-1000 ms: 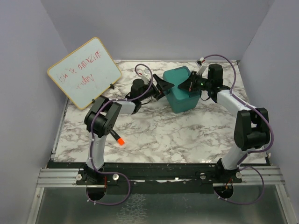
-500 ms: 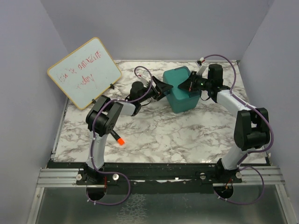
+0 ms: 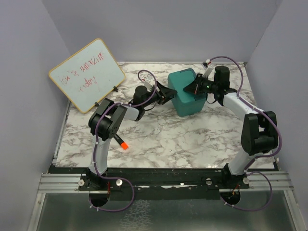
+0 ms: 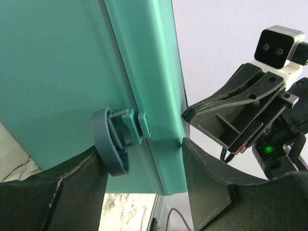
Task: Organize the medicine kit
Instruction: Close the medicine box at the center of the board.
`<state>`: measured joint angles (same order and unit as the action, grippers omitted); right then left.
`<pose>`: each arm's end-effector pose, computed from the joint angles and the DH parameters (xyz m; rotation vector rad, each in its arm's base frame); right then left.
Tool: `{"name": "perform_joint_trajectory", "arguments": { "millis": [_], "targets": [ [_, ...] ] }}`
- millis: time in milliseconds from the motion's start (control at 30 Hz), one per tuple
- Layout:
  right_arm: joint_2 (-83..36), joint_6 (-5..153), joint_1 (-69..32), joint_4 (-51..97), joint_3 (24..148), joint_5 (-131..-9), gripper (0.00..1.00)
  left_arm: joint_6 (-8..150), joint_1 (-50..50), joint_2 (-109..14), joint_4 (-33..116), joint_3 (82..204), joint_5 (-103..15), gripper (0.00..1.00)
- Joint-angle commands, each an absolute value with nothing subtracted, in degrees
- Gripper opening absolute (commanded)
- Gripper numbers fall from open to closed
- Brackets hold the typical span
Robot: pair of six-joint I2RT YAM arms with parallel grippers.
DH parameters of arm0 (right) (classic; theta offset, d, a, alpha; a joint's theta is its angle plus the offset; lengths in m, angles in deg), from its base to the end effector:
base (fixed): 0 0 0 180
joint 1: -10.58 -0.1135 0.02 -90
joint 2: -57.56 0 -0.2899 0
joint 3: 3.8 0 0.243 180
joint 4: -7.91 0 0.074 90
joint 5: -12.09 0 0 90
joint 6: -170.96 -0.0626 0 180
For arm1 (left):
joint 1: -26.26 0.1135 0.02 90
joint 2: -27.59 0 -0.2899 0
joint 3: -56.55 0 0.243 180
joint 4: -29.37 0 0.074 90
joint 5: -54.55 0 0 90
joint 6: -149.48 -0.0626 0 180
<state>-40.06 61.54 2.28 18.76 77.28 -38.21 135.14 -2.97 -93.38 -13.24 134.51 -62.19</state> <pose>0.3899 0.0973 0.2755 -0.2467 2.0619 1.0064 0.4023 -0.2574 0.1954 -0.3268 1.8660 -1.7186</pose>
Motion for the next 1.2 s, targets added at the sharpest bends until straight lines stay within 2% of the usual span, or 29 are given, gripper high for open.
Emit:
{"name": "perform_joint_trajectory", "arguments": {
  "millis": [0,300,1167],
  "targets": [
    [-42.81,63.81,2.09,26.71,75.01,-39.33,0.0,135.33,-3.45,-92.56,-17.25,134.0,-63.36,0.59],
    [-42.63,63.99,2.05,26.84,74.82,-39.65,0.01,134.61,-3.38,-92.09,-14.39,135.0,-63.54,0.52],
    [-42.9,64.01,2.06,26.76,74.75,-39.59,0.0,123.71,-3.18,-87.22,2.43,138.38,-60.06,0.54]
  ]
}}
